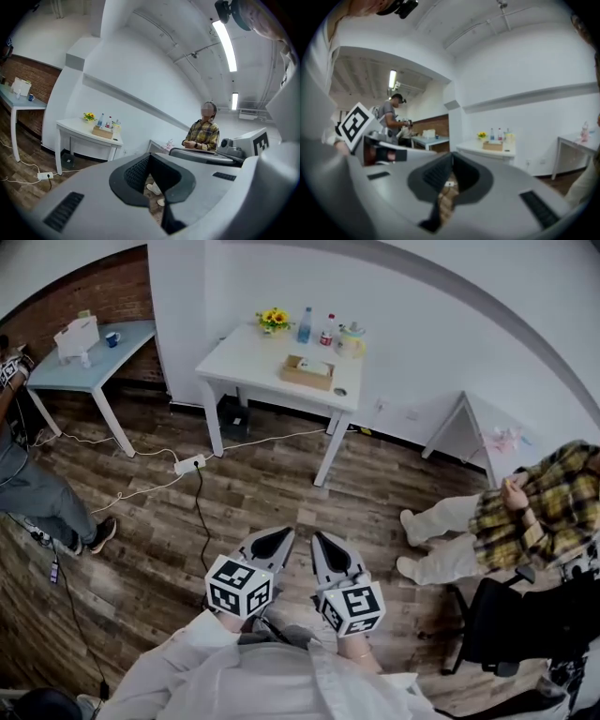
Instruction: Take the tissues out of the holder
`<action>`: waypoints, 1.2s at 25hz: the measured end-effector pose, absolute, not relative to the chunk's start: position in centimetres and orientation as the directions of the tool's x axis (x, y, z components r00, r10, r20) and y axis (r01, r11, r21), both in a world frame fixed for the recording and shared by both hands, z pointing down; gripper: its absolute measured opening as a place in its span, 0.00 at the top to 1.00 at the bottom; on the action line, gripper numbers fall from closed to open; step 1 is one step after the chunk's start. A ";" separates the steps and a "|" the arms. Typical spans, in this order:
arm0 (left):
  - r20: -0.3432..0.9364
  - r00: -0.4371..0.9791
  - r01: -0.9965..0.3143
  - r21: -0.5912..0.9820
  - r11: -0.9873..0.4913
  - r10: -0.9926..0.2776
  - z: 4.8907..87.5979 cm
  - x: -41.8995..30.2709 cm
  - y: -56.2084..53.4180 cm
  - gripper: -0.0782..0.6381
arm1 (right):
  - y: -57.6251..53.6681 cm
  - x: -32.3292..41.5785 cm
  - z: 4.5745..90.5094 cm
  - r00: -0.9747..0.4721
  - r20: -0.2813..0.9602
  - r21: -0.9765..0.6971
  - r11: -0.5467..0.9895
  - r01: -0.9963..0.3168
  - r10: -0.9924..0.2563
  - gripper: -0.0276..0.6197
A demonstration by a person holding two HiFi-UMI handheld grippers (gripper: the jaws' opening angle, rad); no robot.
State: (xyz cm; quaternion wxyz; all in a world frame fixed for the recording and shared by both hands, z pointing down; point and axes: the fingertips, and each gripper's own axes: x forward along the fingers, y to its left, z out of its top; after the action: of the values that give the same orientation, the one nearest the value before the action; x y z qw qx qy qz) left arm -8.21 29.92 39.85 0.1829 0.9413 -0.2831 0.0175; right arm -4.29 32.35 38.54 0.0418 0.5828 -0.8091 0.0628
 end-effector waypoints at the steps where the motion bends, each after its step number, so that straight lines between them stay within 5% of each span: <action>1: 0.139 0.842 -0.535 0.342 -0.773 -0.521 39.9 -8.2 29.1 0.87 | 31.7 -4.3 38.8 -0.317 0.147 -0.059 0.311 -0.948 -0.937 0.94; 30: 0.158 0.798 -0.590 0.403 -0.700 -0.582 40.8 3.8 -2.7 0.87 | -1.3 8.0 39.1 -0.469 0.171 -0.079 0.463 -0.883 -0.866 0.94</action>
State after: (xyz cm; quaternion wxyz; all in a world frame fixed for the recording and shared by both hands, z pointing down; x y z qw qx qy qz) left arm 3.79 -2.69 40.75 0.2216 0.9218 -0.3180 0.0091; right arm 7.96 -1.27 39.11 0.0532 0.5125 -0.8535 0.0781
